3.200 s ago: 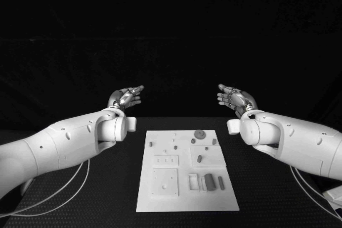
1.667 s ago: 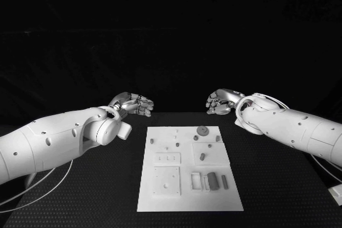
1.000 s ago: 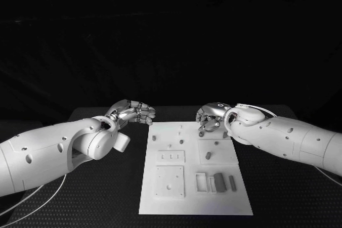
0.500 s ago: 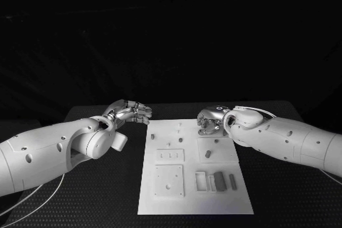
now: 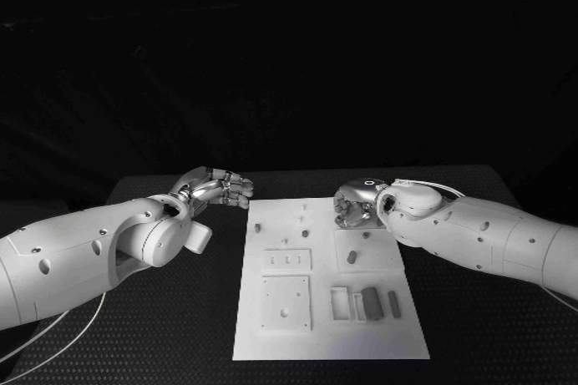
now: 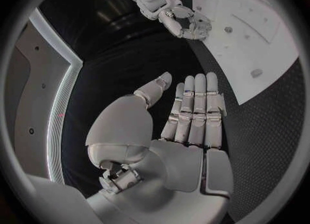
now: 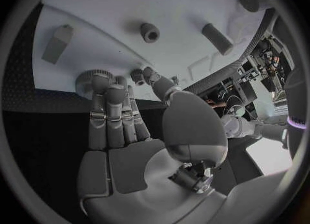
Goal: Assemble the parts on the task board
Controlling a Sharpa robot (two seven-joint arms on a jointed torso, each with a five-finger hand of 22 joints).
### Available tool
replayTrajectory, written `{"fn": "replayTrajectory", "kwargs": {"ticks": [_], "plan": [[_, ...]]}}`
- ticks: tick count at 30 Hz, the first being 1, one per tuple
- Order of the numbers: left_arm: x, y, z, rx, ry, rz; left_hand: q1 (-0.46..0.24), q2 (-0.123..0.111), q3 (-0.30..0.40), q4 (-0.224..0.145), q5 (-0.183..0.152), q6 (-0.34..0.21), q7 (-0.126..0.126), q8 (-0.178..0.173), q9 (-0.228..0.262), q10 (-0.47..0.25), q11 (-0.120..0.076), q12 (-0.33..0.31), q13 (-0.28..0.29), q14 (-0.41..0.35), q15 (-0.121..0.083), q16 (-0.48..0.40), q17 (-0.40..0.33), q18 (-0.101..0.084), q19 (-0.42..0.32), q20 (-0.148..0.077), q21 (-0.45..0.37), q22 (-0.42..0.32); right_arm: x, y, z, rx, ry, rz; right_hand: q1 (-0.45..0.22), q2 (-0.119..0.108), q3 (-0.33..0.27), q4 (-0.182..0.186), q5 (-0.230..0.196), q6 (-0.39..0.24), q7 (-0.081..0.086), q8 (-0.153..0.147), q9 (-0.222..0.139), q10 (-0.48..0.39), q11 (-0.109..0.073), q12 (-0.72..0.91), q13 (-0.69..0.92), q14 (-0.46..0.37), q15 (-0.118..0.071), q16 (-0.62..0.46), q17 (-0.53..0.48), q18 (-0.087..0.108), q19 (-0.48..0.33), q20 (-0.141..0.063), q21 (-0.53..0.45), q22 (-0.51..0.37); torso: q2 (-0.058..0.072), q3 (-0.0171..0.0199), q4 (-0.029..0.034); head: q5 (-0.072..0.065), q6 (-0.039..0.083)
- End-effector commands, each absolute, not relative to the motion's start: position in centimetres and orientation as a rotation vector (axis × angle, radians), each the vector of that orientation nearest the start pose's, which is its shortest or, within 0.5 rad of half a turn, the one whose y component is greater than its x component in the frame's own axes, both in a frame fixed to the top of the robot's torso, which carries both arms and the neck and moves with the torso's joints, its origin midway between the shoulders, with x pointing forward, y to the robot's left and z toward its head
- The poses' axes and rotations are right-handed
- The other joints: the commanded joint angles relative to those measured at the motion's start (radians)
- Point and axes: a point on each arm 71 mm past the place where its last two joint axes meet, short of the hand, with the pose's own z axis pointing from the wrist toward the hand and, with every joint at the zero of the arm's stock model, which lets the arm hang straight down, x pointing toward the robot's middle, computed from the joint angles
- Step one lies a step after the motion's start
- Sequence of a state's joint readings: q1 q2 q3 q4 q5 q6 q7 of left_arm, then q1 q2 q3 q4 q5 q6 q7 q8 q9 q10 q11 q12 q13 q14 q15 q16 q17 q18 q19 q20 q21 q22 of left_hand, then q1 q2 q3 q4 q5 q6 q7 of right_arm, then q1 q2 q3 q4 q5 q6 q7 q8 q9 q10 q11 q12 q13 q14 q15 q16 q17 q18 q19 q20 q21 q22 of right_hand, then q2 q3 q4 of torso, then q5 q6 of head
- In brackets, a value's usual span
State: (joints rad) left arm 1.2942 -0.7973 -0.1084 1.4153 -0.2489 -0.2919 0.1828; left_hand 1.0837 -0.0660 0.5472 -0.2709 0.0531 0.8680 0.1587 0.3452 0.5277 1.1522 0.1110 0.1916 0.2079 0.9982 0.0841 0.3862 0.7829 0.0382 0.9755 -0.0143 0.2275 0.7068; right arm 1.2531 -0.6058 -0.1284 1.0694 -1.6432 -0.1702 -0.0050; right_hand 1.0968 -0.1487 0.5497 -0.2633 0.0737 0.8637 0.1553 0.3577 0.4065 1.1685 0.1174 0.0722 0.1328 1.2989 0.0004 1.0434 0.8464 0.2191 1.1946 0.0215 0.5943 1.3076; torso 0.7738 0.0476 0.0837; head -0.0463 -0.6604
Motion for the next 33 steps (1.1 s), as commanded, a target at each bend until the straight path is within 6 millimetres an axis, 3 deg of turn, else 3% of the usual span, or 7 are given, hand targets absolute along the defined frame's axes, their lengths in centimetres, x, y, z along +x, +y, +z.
{"fn": "replayTrajectory", "kwargs": {"ticks": [1,5,10,17,25,33], "plan": [[51.48,21.26,-17.01,-0.884,1.642,-1.322,-0.008,0.000,-0.002,0.003,0.000,-0.001,0.009,-0.008,-0.002,-0.004,0.004,-0.006,0.001,0.001,0.002,-0.007,0.002,0.001,-0.002,0.000,-0.006,0.001,55.50,-20.65,-22.18,-0.452,1.771,0.349,0.003,0.010,0.002,-0.005,0.006,0.011,0.001,0.003,0.002,0.008,-0.006,0.001,-0.002,0.001,-0.003,0.008,-0.001,0.043,0.001,-0.005,0.009,0.026,0.005,0.0021,0.0009,0.003,-0.001],[51.45,21.27,-16.90,-0.883,1.644,-1.324,-0.011,0.000,-0.002,0.005,0.000,-0.004,0.011,-0.010,-0.002,-0.006,0.006,-0.009,0.002,0.001,0.003,-0.010,0.004,0.001,-0.002,0.001,-0.007,0.002,55.50,-20.65,-22.21,-0.453,1.772,0.350,0.003,0.020,0.002,-0.010,0.006,0.022,0.002,0.006,0.006,0.022,-0.011,0.006,0.000,0.005,-0.007,0.023,-0.002,0.043,0.004,-0.009,0.022,0.026,0.008,0.0041,0.0020,0.004,-0.004],[51.49,21.33,-16.87,-0.884,1.645,-1.321,-0.014,0.000,-0.003,0.007,0.000,-0.005,0.012,-0.012,-0.002,-0.007,0.006,-0.012,0.003,0.001,0.003,-0.012,0.005,0.001,-0.003,0.001,-0.008,0.002,55.38,-20.60,-22.32,-0.464,1.781,0.348,0.006,0.038,0.003,-0.017,0.006,0.040,-0.001,0.013,0.013,0.044,-0.019,0.012,0.003,0.008,-0.014,0.044,-0.001,0.043,0.008,-0.014,0.042,0.027,0.010,0.0039,0.0000,0.005,-0.007],[51.49,21.25,-16.87,-0.882,1.652,-1.329,-0.014,-0.001,-0.003,0.007,0.000,-0.005,0.012,-0.012,-0.002,-0.008,0.007,-0.013,0.004,0.001,0.003,-0.013,0.006,0.001,-0.003,0.001,-0.008,0.002,55.21,-20.58,-22.44,-0.492,1.790,0.325,0.029,0.082,0.006,-0.028,0.006,0.092,-0.024,0.038,0.040,0.104,-0.043,0.033,0.020,0.012,-0.037,0.079,-0.001,0.043,0.011,-0.025,0.080,0.027,0.013,0.0051,-0.0010,0.003,-0.011],[51.47,21.22,-16.88,-0.890,1.657,-1.348,-0.015,-0.003,-0.003,0.007,0.000,-0.006,0.012,-0.014,-0.002,-0.009,0.007,-0.015,0.004,0.000,0.003,-0.015,0.007,0.001,-0.004,0.001,-0.009,0.003,55.06,-20.62,-22.83,-0.535,1.792,0.290,0.061,0.075,-0.005,-0.029,0.006,0.108,-0.033,0.042,0.062,0.127,-0.052,0.033,0.033,0.013,-0.046,0.106,-0.003,0.043,0.013,-0.037,0.133,0.028,0.014,0.0050,0.0004,0.001,-0.013],[51.45,21.20,-16.88,-0.890,1.657,-1.347,-0.014,-0.003,-0.004,0.006,0.000,-0.007,0.013,-0.015,-0.002,-0.009,0.008,-0.016,0.005,0.000,0.003,-0.017,0.009,0.001,-0.005,0.002,-0.010,0.003,54.84,-19.78,-22.71,-0.553,1.731,0.274,0.073,0.083,-0.004,-0.030,0.007,0.116,-0.036,0.042,0.072,0.137,-0.055,0.033,0.039,0.011,-0.050,0.116,-0.004,0.043,0.008,-0.040,0.153,0.027,0.016,0.0058,0.0000,0.000,-0.009]]}}
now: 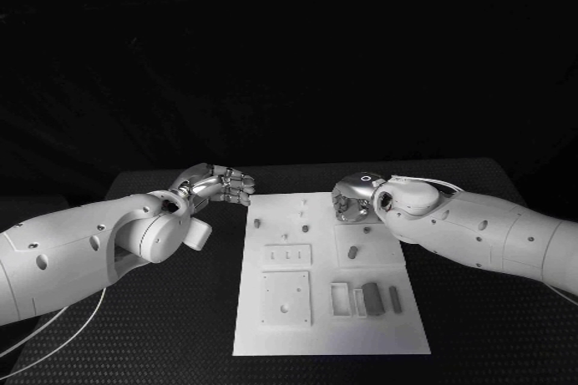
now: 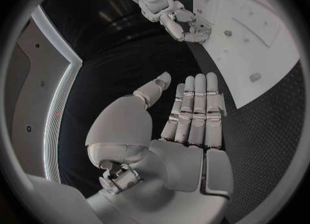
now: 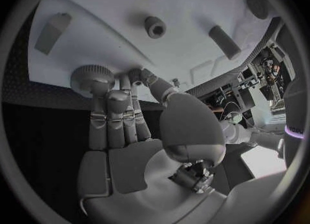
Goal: Assemble the parts on the task board
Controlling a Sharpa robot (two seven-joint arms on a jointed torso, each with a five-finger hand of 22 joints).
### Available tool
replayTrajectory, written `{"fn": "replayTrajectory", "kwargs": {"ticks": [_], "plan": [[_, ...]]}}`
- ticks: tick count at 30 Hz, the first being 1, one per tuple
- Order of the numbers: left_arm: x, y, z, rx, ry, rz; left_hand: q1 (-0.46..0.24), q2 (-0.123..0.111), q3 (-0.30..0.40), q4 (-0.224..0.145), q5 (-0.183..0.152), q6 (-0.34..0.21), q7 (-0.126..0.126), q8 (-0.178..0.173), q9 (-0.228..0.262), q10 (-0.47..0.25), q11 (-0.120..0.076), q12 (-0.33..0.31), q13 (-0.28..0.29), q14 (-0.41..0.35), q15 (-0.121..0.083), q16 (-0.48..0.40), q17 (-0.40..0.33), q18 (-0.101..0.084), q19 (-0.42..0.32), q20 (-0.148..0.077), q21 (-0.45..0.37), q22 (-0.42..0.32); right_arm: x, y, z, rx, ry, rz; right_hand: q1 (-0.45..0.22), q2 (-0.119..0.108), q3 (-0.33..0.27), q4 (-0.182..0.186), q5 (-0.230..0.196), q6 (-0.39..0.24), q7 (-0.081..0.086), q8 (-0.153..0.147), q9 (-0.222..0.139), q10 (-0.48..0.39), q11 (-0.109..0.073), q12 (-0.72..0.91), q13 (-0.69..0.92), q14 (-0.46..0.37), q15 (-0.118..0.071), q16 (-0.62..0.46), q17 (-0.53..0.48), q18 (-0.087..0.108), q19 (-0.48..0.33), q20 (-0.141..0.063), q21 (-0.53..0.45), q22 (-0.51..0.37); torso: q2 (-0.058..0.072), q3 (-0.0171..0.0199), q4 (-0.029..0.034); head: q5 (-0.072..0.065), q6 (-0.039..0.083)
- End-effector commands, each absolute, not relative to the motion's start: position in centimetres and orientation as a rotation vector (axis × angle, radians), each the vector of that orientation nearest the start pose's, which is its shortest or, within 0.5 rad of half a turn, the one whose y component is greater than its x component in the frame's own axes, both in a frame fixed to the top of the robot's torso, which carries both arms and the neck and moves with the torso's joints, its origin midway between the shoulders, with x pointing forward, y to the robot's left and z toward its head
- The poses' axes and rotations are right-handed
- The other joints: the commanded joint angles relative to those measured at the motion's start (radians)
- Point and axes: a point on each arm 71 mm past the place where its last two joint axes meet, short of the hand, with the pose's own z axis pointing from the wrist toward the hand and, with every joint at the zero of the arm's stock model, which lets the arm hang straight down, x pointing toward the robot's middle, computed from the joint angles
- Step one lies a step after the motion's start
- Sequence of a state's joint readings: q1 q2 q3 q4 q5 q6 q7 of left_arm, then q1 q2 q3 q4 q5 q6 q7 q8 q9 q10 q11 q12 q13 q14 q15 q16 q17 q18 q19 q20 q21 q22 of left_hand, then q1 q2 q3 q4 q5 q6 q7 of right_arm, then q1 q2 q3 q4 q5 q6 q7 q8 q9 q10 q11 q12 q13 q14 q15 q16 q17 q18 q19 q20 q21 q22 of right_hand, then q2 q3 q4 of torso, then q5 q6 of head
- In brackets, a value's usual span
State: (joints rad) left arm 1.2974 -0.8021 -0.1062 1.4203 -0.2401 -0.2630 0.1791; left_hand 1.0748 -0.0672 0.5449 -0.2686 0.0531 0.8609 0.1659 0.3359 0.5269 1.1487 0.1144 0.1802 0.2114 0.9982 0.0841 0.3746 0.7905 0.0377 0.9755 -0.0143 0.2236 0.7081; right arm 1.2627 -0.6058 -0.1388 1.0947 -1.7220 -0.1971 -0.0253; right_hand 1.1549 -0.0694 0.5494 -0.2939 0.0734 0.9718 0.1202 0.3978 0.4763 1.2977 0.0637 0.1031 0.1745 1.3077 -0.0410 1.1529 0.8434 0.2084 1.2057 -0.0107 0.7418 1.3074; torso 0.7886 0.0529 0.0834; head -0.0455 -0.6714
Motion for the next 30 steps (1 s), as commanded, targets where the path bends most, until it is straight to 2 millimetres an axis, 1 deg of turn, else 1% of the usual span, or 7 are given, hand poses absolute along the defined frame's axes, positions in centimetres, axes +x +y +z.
{"fn": "replayTrajectory", "kwargs": {"ticks": [1,6,12,19,24,26,30], "plan": [[51.4,21.2,-16.9,-0.890,1.657,-1.347,-0.005,-0.002,-0.001,0.004,0.000,0.000,0.006,-0.006,-0.001,-0.006,0.004,-0.005,0.002,0.000,0.003,-0.005,0.001,0.002,-0.005,0.002,-0.006,0.002,54.8,-19.7,-22.7,-0.556,1.728,0.266,0.019,0.007,-0.002,0.000,0.007,0.010,-0.001,0.002,0.004,0.010,-0.003,0.002,-0.001,0.001,-0.009,0.008,-0.001,0.053,-0.005,-0.008,0.008,0.027,0.002,0.0004,0.0004,-0.001,0.003],[51.4,21.1,-16.8,-0.888,1.658,-1.350,-0.006,-0.002,-0.001,0.004,0.000,-0.001,0.006,-0.006,-0.001,-0.006,0.004,-0.006,0.002,0.000,0.003,-0.006,0.002,0.002,-0.005,0.002,-0.007,0.002,54.7,-19.6,-22.8,-0.570,1.716,0.243,0.036,0.007,0.000,0.000,0.007,0.017,-0.003,0.001,0.009,0.017,-0.006,0.002,0.003,0.000,-0.012,0.014,-0.003,0.053,-0.009,-0.010,0.020,0.027,0.004,-0.0002,0.0008,-0.004,0.005],[51.5,21.0,-16.8,-0.888,1.657,-1.348,-0.006,-0.002,-0.001,0.004,0.000,-0.002,0.007,-0.007,-0.001,-0.006,0.004,-0.007,0.003,0.000,0.004,-0.007,0.002,0.002,-0.005,0.002,-0.007,0.002,54.5,-19.3,-22.5,-0.557,1.680,0.267,0.045,0.014,0.001,0.000,0.007,0.038,-0.009,0.005,0.018,0.038,-0.015,0.007,0.011,-0.001,-0.021,0.023,-0.004,0.053,-0.011,-0.012,0.036,0.026,0.006,-0.0004,0.0012,-0.010,0.010],[51.6,21.2,-16.7,-0.889,1.653,-1.344,-0.006,-0.002,-0.001,0.004,0.000,-0.002,0.007,-0.008,-0.001,-0.007,0.005,-0.008,0.003,0.001,0.004,-0.008,0.003,0.002,-0.004,0.002,-0.007,0.002,54.1,-18.6,-21.3,-0.520,1.575,0.288,0.046,0.013,0.002,0.000,0.007,0.049,-0.012,0.003,0.022,0.047,-0.019,0.008,0.016,0.002,-0.025,0.035,-0.001,0.053,-0.008,-0.014,0.049,0.026,0.006,-0.0014,0.0032,-0.006,0.014],[51.6,21.2,-16.7,-0.889,1.652,-1.344,-0.006,-0.002,-0.002,0.004,0.000,-0.002,0.007,-0.008,-0.001,-0.007,0.005,-0.008,0.003,0.001,0.004,-0.008,0.004,0.002,-0.004,0.002,-0.007,0.002,54.3,-17.6,-19.7,-0.505,1.497,0.297,0.047,0.009,0.003,-0.001,0.007,0.055,-0.014,0.001,0.024,0.053,-0.021,0.008,0.018,0.003,-0.028,0.045,0.003,0.053,-0.006,-0.016,0.057,0.026,0.007,0.0001,0.0023,-0.002,0.018],[51.6,21.1,-16.7,-0.888,1.653,-1.345,-0.006,-0.002,-0.002,0.004,0.000,-0.003,0.007,-0.008,-0.001,-0.006,0.005,-0.008,0.004,0.001,0.004,-0.008,0.004,0.002,-0.004,0.002,-0.007,0.003,54.4,-16.8,-19.1,-0.508,1.479,0.300,0.047,0.008,0.003,-0.001,0.007,0.057,-0.015,0.001,0.024,0.054,-0.022,0.007,0.019,0.003,-0.028,0.049,0.005,0.053,-0.006,-0.016,0.060,0.026,0.007,0.0003,0.0026,-0.002,0.022],[51.6,21.0,-16.7,-0.887,1.654,-1.346,-0.006,-0.002,-0.002,0.004,0.000,-0.003,0.007,-0.008,-0.001,-0.006,0.005,-0.008,0.004,0.001,0.004,-0.008,0.004,0.002,-0.004,0.002,-0.007,0.003,54.5,-15.7,-18.9,-0.515,1.464,0.301,0.046,0.007,0.004,0.000,0.007,0.059,-0.015,-0.001,0.025,0.056,-0.023,0.006,0.020,0.002,-0.029,0.055,0.008,0.053,-0.005,-0.017,0.064,0.025,0.009,0.0010,0.0024,0.000,0.027]]}}
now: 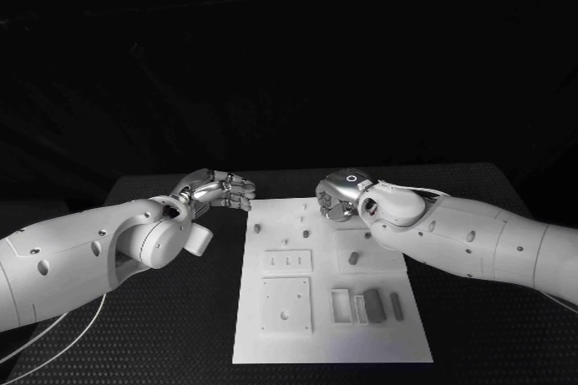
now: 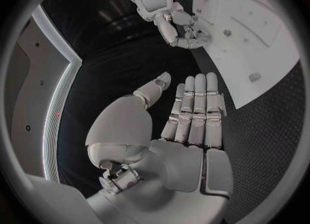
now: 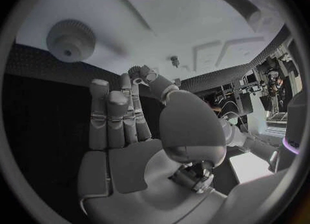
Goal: Assemble the parts on the task board
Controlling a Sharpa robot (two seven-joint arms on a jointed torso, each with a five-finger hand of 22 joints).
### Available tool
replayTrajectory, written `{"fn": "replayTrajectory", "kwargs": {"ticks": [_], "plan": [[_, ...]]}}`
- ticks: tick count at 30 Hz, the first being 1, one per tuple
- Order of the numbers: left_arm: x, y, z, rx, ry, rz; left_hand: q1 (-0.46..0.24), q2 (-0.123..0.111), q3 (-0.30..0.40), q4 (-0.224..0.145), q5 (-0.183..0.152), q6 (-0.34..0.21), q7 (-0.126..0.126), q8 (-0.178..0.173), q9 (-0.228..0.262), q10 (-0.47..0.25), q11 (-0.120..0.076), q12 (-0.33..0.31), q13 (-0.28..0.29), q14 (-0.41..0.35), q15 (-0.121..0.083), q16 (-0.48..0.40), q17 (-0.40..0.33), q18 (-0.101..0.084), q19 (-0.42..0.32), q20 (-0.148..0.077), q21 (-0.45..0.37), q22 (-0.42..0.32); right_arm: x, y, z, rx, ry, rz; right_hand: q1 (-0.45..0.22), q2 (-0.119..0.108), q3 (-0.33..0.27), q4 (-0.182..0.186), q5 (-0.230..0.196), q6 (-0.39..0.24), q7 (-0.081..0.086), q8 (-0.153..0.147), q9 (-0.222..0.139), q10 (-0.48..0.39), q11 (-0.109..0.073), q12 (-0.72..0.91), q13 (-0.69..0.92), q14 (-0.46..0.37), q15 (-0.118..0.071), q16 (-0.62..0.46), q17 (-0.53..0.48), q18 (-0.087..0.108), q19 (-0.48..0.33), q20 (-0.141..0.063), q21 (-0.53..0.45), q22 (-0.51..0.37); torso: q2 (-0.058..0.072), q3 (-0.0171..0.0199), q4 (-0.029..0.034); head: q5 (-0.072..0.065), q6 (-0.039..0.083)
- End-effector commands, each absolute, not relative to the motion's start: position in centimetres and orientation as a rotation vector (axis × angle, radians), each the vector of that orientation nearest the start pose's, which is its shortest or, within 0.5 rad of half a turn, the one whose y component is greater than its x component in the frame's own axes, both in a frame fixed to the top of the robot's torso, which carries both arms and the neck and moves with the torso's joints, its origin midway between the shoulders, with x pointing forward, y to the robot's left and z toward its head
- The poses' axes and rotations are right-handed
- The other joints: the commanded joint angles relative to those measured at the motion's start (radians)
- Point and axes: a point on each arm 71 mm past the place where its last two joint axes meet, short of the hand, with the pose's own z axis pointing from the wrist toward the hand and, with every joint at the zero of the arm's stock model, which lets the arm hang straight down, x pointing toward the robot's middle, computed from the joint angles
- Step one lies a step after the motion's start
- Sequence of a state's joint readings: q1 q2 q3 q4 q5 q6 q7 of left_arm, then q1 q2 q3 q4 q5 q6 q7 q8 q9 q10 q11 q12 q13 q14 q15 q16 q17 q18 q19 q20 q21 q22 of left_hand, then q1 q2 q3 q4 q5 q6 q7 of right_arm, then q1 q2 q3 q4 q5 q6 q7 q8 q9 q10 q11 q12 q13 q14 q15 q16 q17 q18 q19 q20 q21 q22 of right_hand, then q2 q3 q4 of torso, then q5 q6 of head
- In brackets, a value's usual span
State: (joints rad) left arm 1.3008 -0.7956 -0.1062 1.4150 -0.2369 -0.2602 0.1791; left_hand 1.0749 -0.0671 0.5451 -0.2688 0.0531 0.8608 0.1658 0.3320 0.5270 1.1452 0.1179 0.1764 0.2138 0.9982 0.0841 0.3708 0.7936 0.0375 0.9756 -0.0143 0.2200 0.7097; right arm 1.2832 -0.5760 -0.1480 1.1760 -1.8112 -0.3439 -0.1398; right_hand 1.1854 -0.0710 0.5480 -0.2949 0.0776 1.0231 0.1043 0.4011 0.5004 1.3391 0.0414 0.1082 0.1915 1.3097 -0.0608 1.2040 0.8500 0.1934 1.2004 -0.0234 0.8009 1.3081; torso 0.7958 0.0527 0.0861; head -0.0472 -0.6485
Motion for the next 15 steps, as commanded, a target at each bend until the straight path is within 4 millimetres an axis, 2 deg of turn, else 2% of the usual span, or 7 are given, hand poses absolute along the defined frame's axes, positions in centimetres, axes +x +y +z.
{"fn": "replayTrajectory", "kwargs": {"ticks": [1,7,15], "plan": [[51.6,20.9,-16.7,-0.886,1.655,-1.348,-0.006,-0.002,-0.002,0.004,0.000,-0.003,0.007,-0.005,-0.001,-0.003,0.001,-0.005,0.002,0.001,0.004,-0.005,0.001,0.002,-0.004,0.002,-0.004,0.001,54.6,-15.4,-18.8,-0.516,1.450,0.297,0.015,0.008,0.005,0.001,0.003,0.008,0.000,-0.005,0.002,0.015,0.000,0.001,0.003,-0.001,-0.009,0.005,0.002,0.068,0.000,-0.004,0.006,0.025,0.002,0.0014,-0.0001,0.002,0.005],[51.7,20.8,-16.7,-0.886,1.655,-1.348,-0.007,-0.002,-0.002,0.004,0.000,-0.003,0.007,-0.005,0.000,-0.003,0.001,-0.005,0.002,0.001,0.004,-0.005,0.002,0.002,-0.004,0.002,-0.004,0.001,54.7,-14.0,-18.6,-0.513,1.434,0.286,0.014,0.007,0.006,0.001,0.003,0.012,0.000,-0.007,0.003,0.018,-0.001,0.000,0.005,-0.002,-0.010,0.011,0.004,0.068,0.000,-0.004,0.010,0.024,0.003,0.0014,-0.0012,0.005,0.010],[51.8,20.4,-16.8,-0.882,1.657,-1.352,-0.007,-0.002,-0.002,0.005,0.000,-0.003,0.008,-0.005,0.000,-0.003,0.001,-0.006,0.003,0.002,0.004,-0.006,0.003,0.002,-0.004,0.002,-0.004,0.002,55.0,-12.7,-18.7,-0.523,1.428,0.291,0.013,0.007,0.007,0.001,0.003,0.012,0.000,-0.008,0.003,0.018,-0.001,-0.001,0.005,-0.002,-0.010,0.013,0.006,0.068,0.000,-0.004,0.013,0.024,0.004,0.0013,0.0044,0.008,0.012]]}}
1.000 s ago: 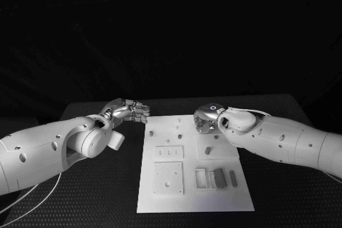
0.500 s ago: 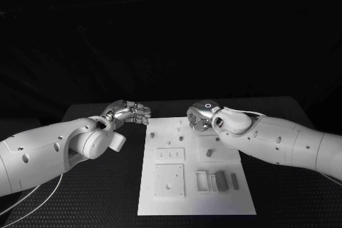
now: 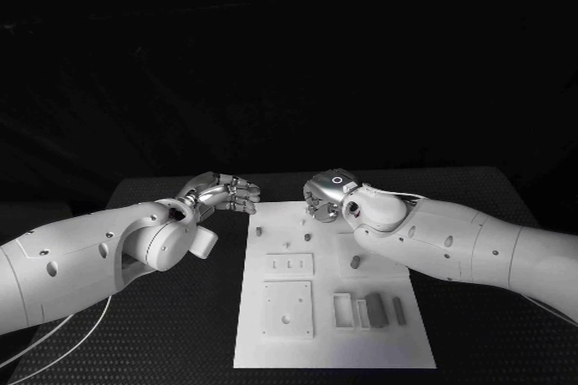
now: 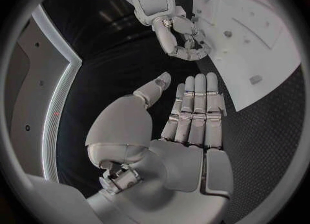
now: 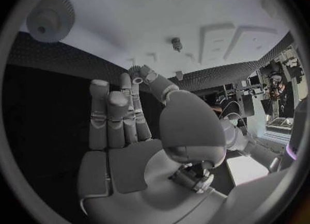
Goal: Assemble the parts on the task board
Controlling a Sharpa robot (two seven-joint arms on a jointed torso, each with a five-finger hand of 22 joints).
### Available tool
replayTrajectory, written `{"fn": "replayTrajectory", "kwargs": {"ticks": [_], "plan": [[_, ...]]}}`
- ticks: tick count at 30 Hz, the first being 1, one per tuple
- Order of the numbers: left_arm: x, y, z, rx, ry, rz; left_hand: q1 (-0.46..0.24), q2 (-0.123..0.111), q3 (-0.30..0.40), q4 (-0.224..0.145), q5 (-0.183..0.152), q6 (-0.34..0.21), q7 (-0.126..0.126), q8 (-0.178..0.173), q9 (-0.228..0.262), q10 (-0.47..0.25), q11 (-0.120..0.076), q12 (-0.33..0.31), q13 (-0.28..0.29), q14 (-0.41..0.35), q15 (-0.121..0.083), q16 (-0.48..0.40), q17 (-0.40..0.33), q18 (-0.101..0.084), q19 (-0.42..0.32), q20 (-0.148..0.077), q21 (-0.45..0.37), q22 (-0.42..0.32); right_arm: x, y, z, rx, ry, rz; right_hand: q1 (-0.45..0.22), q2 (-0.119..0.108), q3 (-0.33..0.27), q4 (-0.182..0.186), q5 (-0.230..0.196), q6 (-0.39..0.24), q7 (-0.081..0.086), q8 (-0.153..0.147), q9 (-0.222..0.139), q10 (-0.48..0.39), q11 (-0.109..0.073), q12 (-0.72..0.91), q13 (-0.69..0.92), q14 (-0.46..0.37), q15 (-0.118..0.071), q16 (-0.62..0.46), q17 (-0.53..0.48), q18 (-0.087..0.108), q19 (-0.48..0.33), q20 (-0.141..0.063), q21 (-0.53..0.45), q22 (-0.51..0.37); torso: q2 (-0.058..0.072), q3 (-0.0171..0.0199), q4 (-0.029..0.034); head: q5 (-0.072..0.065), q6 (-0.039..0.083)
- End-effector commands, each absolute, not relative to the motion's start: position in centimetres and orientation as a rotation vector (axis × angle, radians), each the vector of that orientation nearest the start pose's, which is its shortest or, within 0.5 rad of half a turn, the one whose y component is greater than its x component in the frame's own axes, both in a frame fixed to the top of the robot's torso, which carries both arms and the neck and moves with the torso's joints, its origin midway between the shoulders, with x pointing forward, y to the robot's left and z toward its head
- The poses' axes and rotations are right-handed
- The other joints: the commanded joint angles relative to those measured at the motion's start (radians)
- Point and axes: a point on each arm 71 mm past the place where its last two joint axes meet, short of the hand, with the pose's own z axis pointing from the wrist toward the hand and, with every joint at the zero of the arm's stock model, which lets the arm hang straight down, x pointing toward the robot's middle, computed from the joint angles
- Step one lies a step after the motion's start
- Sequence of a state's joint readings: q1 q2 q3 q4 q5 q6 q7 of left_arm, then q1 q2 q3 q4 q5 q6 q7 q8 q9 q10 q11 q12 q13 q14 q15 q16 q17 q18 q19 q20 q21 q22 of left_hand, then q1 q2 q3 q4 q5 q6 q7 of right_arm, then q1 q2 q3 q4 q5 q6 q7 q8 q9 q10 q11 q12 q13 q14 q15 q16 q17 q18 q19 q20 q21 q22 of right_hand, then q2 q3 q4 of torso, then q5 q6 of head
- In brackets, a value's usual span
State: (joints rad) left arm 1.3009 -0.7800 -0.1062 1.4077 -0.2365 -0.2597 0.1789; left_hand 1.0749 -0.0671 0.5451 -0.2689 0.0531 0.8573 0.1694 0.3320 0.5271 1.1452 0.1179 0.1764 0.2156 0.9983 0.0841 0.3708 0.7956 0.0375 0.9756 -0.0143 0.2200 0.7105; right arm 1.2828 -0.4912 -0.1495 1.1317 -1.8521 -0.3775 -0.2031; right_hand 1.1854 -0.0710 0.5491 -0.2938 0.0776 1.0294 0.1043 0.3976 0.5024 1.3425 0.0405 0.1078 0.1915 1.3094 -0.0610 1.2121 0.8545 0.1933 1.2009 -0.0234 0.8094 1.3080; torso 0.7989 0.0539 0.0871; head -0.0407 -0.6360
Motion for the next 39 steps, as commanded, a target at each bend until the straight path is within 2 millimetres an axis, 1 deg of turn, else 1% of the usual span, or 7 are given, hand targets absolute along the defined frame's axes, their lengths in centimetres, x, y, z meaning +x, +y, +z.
{"fn": "replayTrajectory", "kwargs": {"ticks": [1,6,10,18,23,35,39], "plan": [[51.8,20.5,-16.8,-0.882,1.656,-1.352,-0.008,-0.002,-0.002,0.005,0.000,0.000,0.004,-0.005,0.000,-0.003,0.002,-0.006,0.001,0.002,0.004,-0.007,0.001,0.002,-0.004,0.002,-0.004,0.001,55.0,-12.6,-18.6,-0.522,1.423,0.290,0.013,0.007,0.006,-0.001,0.003,0.006,-0.001,-0.005,0.001,0.015,0.000,0.000,0.005,-0.002,-0.009,0.006,0.001,0.069,0.000,-0.004,0.004,0.024,0.001,0.0003,0.0032,0.003,-0.001],[51.9,20.5,-16.8,-0.883,1.656,-1.350,-0.008,-0.001,-0.002,0.005,0.000,0.000,0.004,-0.006,0.000,-0.003,0.002,-0.007,0.002,0.002,0.004,-0.007,0.002,0.002,-0.004,0.002,-0.005,0.001,55.0,-12.1,-18.6,-0.524,1.411,0.298,0.013,0.007,0.006,-0.001,0.003,0.007,-0.001,-0.005,0.002,0.015,0.000,-0.001,0.005,-0.003,-0.010,0.007,0.002,0.069,-0.001,-0.003,0.005,0.024,0.001,-0.0013,0.0068,0.004,0.001],[51.9,20.3,-16.8,-0.881,1.657,-1.353,-0.008,-0.001,-0.002,0.005,0.000,0.000,0.004,-0.006,0.000,-0.003,0.002,-0.007,0.002,0.002,0.004,-0.008,0.002,0.002,-0.004,0.002,-0.005,0.001,55.1,-11.7,-18.6,-0.535,1.412,0.293,0.013,0.007,0.006,-0.001,0.003,0.007,-0.001,-0.006,0.002,0.016,0.000,-0.001,0.006,-0.003,-0.010,0.008,0.002,0.069,-0.001,-0.003,0.006,0.024,0.003,-0.0006,0.0050,0.008,0.005],[51.9,20.1,-16.8,-0.879,1.657,-1.357,-0.008,-0.001,-0.002,0.006,0.000,0.000,0.004,-0.006,0.000,-0.003,0.002,-0.008,0.003,0.002,0.004,-0.008,0.003,0.002,-0.004,0.002,-0.005,0.002,55.4,-11.5,-18.8,-0.544,1.426,0.280,0.012,0.007,0.007,0.000,0.003,0.007,-0.001,-0.007,0.003,0.016,0.000,-0.002,0.006,-0.004,-0.009,0.010,0.003,0.069,-0.002,-0.003,0.008,0.024,0.004,-0.0003,0.0065,0.011,0.005],[51.9,20.1,-16.8,-0.878,1.657,-1.357,-0.008,-0.001,-0.002,0.006,0.000,0.000,0.004,-0.006,0.000,-0.002,0.002,-0.008,0.003,0.002,0.004,-0.009,0.004,0.002,-0.004,0.002,-0.005,0.002,55.5,-11.4,-18.7,-0.541,1.417,0.275,0.012,0.007,0.007,0.000,0.003,0.008,-0.001,-0.008,0.003,0.016,0.000,-0.003,0.006,-0.005,-0.009,0.011,0.004,0.069,-0.002,-0.002,0.008,0.024,0.005,0.0003,0.0034,0.013,0.006],[51.7,19.4,-16.6,-0.872,1.667,-1.374,-0.010,-0.002,-0.003,0.006,-0.001,0.000,0.005,-0.007,0.001,-0.003,0.002,-0.010,0.004,0.003,0.004,-0.010,0.005,0.002,-0.004,0.002,-0.006,0.002,56.1,-11.2,-19.0,-0.543,1.422,0.261,0.011,0.007,0.008,0.000,0.003,0.008,-0.001,-0.009,0.004,0.016,0.000,-0.003,0.007,-0.006,-0.009,0.012,0.005,0.069,-0.003,-0.001,0.010,0.024,0.007,0.0029,0.0073,0.017,0.002],[51.7,19.3,-16.5,-0.874,1.668,-1.377,-0.010,-0.002,-0.004,0.006,-0.001,-0.001,0.005,-0.008,0.001,-0.003,0.002,-0.010,0.004,0.002,0.004,-0.011,0.006,0.002,-0.004,0.002,-0.006,0.002,56.1,-11.0,-19.1,-0.546,1.426,0.265,0.011,0.007,0.008,0.000,0.003,0.009,-0.001,-0.009,0.004,0.017,0.000,-0.004,0.007,-0.006,-0.009,0.013,0.005,0.069,-0.003,-0.001,0.010,0.024,0.007,0.0030,0.0049,0.020,-0.002]]}}
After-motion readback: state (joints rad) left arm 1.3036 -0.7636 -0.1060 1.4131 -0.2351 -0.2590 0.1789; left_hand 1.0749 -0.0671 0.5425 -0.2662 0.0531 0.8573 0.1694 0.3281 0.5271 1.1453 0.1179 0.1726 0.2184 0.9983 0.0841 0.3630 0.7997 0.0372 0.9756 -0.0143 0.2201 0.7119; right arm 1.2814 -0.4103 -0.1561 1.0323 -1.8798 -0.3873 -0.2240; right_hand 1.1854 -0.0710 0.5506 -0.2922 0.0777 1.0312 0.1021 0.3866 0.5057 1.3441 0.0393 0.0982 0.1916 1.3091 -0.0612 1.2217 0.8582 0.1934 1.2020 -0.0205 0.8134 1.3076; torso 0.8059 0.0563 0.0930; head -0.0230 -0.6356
